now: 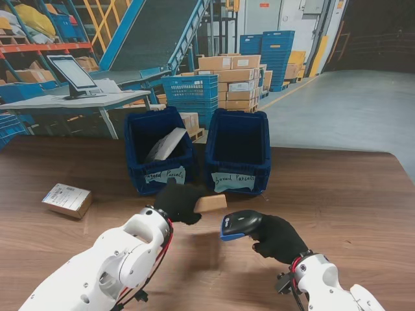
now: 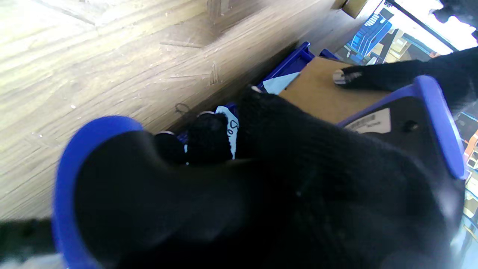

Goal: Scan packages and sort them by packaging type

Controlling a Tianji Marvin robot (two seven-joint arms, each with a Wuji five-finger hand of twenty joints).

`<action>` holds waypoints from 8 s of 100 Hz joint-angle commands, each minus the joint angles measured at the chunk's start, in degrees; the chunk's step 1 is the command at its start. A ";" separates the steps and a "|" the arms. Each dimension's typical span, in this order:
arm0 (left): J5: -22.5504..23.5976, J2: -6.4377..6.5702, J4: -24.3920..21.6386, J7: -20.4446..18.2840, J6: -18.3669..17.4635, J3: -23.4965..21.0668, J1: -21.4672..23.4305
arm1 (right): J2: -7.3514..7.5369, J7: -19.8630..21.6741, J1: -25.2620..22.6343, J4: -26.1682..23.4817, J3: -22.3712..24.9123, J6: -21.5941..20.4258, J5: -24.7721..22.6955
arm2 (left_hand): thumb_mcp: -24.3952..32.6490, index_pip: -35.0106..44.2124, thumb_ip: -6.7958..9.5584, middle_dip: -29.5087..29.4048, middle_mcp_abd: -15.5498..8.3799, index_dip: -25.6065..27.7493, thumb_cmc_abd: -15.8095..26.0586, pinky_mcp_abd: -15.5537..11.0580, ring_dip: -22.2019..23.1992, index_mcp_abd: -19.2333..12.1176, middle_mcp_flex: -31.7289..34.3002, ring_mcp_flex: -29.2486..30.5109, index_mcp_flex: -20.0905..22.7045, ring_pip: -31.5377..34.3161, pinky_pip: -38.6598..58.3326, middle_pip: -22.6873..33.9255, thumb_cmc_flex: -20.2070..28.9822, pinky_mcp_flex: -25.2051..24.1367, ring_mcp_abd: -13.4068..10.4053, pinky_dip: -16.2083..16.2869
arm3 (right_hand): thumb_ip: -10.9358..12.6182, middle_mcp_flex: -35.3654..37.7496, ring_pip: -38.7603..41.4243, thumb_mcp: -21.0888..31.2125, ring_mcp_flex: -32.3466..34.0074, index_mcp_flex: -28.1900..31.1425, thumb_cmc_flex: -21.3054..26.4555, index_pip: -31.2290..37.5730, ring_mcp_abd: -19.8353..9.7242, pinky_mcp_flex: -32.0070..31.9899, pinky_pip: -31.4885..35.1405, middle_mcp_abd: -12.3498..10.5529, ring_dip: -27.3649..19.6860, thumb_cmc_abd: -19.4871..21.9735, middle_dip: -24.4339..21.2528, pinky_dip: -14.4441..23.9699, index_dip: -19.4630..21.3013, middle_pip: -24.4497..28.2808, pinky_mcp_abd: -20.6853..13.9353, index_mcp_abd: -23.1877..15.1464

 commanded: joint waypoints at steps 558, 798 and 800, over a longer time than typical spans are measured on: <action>-2.97 0.87 -0.23 -9.41 -3.61 -44.76 22.85 | -1.15 -2.75 10.90 3.77 -10.87 -0.03 0.93 | -14.30 -46.81 0.36 -32.83 1.70 -14.28 21.78 -0.46 -28.31 2.70 -32.30 -32.09 -3.67 -30.75 -21.39 -10.16 -17.25 -12.94 2.43 -3.23 | 0.62 0.89 0.69 5.46 1.00 3.88 5.23 1.55 0.95 0.84 2.05 1.04 1.45 2.58 0.68 1.36 1.16 -0.27 0.05 -2.02; -15.49 0.57 11.19 -7.18 -1.98 -33.93 16.07 | -0.96 -1.90 10.90 4.10 -10.79 -0.49 1.09 | -12.35 -46.49 0.32 -33.10 1.69 -14.70 22.84 -0.72 -28.94 2.57 -32.94 -33.08 -4.15 -31.24 -23.51 -10.18 -16.13 -13.50 2.30 -3.81 | 0.68 0.83 0.70 5.35 0.92 3.82 5.25 1.48 0.98 0.81 2.02 0.97 1.47 2.66 0.71 1.44 1.16 -0.29 0.09 -1.99; -15.39 0.56 11.37 -7.07 -2.05 -33.82 15.90 | -0.96 -1.88 10.93 4.12 -10.81 -0.48 1.10 | -12.39 -46.49 0.33 -33.08 1.61 -14.70 22.85 -0.77 -28.99 2.56 -32.89 -33.06 -4.15 -31.27 -23.57 -10.15 -16.14 -13.51 2.24 -3.83 | 0.68 0.82 0.72 5.36 0.94 3.82 5.25 1.48 1.11 0.81 2.02 0.99 1.49 2.65 0.70 1.43 1.16 -0.31 0.08 -1.99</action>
